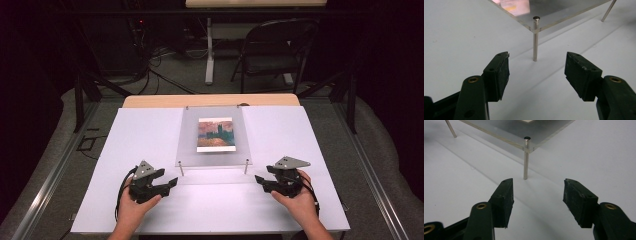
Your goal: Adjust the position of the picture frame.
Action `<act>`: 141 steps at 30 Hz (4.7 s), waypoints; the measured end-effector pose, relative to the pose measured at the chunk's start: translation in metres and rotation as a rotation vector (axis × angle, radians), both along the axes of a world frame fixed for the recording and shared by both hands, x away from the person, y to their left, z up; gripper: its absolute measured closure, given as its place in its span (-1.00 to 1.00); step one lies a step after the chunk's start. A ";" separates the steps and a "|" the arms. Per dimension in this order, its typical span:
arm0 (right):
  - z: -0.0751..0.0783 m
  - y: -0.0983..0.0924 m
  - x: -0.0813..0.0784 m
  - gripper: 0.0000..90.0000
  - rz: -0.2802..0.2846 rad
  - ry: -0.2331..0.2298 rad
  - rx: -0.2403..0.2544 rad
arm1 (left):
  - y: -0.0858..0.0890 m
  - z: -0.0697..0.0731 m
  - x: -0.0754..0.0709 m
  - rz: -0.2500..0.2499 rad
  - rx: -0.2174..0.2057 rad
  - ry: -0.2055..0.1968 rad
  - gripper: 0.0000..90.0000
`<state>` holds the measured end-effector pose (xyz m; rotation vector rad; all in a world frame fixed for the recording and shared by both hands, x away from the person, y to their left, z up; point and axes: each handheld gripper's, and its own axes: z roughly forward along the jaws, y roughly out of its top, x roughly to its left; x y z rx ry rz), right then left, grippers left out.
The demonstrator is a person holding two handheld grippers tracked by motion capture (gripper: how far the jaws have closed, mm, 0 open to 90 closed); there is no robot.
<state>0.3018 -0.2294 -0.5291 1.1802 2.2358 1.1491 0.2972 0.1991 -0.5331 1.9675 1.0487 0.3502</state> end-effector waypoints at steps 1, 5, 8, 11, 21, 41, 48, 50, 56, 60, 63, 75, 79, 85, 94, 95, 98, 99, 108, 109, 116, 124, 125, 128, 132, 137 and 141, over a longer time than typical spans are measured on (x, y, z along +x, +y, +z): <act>0.001 -0.002 -0.001 -0.08 -0.002 -0.001 0.000 | 0.002 0.003 -0.001 0.000 -0.001 -0.007 -0.19; 0.005 -0.012 -0.001 -0.08 -0.017 -0.013 -0.008 | 0.008 0.010 0.000 0.014 0.024 -0.032 -0.19; 0.008 -0.020 0.006 -0.08 -0.040 0.006 0.032 | 0.013 0.014 0.005 0.038 0.031 -0.039 -0.19; 0.012 -0.024 0.012 -0.05 -0.044 0.019 0.052 | 0.016 0.019 0.010 0.049 0.021 -0.038 -0.19; 0.030 -0.020 0.030 -0.14 -0.023 0.023 0.067 | 0.014 0.042 0.033 0.051 0.015 -0.056 -0.21; 0.056 -0.005 0.079 -0.17 -0.026 -0.022 -0.014 | -0.006 0.075 0.078 0.049 0.041 -0.074 -0.22; 0.063 -0.002 0.099 -0.18 -0.045 -0.021 0.002 | -0.017 0.078 0.095 0.055 0.044 -0.066 -0.22; 0.064 -0.001 0.105 -0.18 -0.053 -0.025 0.006 | -0.019 0.077 0.100 0.057 0.040 -0.058 -0.22; 0.064 0.000 0.121 -0.19 -0.080 -0.019 0.017 | -0.024 0.074 0.115 0.076 0.040 -0.041 -0.22; 0.064 0.004 0.130 -0.19 -0.088 -0.025 0.019 | -0.027 0.073 0.124 0.080 0.043 -0.038 -0.22; 0.065 0.007 0.137 -0.19 -0.097 -0.026 0.019 | -0.030 0.074 0.131 0.082 0.047 -0.037 -0.22; 0.065 0.023 0.160 -0.21 -0.097 -0.017 0.017 | -0.041 0.068 0.156 0.118 0.068 -0.003 -0.23; 0.065 0.028 0.165 -0.21 -0.099 -0.013 0.015 | -0.043 0.066 0.164 0.127 0.064 0.009 -0.23; 0.063 0.034 0.175 -0.21 -0.104 -0.009 0.030 | -0.045 0.061 0.172 0.140 0.063 0.020 -0.23; 0.050 0.042 0.188 -0.21 -0.114 0.015 0.049 | -0.049 0.051 0.183 0.159 0.068 0.041 -0.25; 0.048 0.043 0.189 -0.21 -0.117 0.019 0.049 | -0.049 0.050 0.183 0.158 0.070 0.051 -0.26; 0.041 0.044 0.191 -0.21 -0.122 0.034 0.047 | -0.051 0.044 0.186 0.167 0.068 0.067 -0.27; 0.040 0.045 0.192 -0.22 -0.123 0.040 0.049 | -0.051 0.042 0.187 0.165 0.072 0.076 -0.28; 0.027 0.050 0.195 -0.24 -0.121 0.086 0.076 | -0.056 0.030 0.192 0.169 0.058 0.141 -0.28; 0.025 0.051 0.195 -0.24 -0.121 0.089 0.077 | -0.057 0.028 0.193 0.169 0.057 0.141 -0.28; 0.018 0.054 0.196 -0.24 -0.123 0.117 0.088 | -0.059 0.021 0.195 0.169 0.042 0.160 -0.28; 0.011 0.055 0.197 -0.24 -0.127 0.156 0.104 | -0.058 0.016 0.197 0.175 0.042 0.176 -0.29; 0.010 0.055 0.198 -0.24 -0.126 0.159 0.105 | -0.058 0.016 0.197 0.176 0.042 0.179 -0.29; 0.008 0.055 0.198 -0.24 -0.127 0.170 0.107 | -0.057 0.013 0.198 0.189 0.032 0.190 -0.30; 0.006 0.055 0.199 -0.24 -0.130 0.182 0.115 | -0.057 0.010 0.198 0.189 0.034 0.201 -0.32; 0.004 0.054 0.199 -0.25 -0.130 0.196 0.114 | -0.057 0.009 0.199 0.186 0.016 0.215 -0.33; 0.002 0.053 0.200 -0.25 -0.137 0.211 0.121 | -0.057 0.007 0.200 0.180 0.003 0.237 -0.36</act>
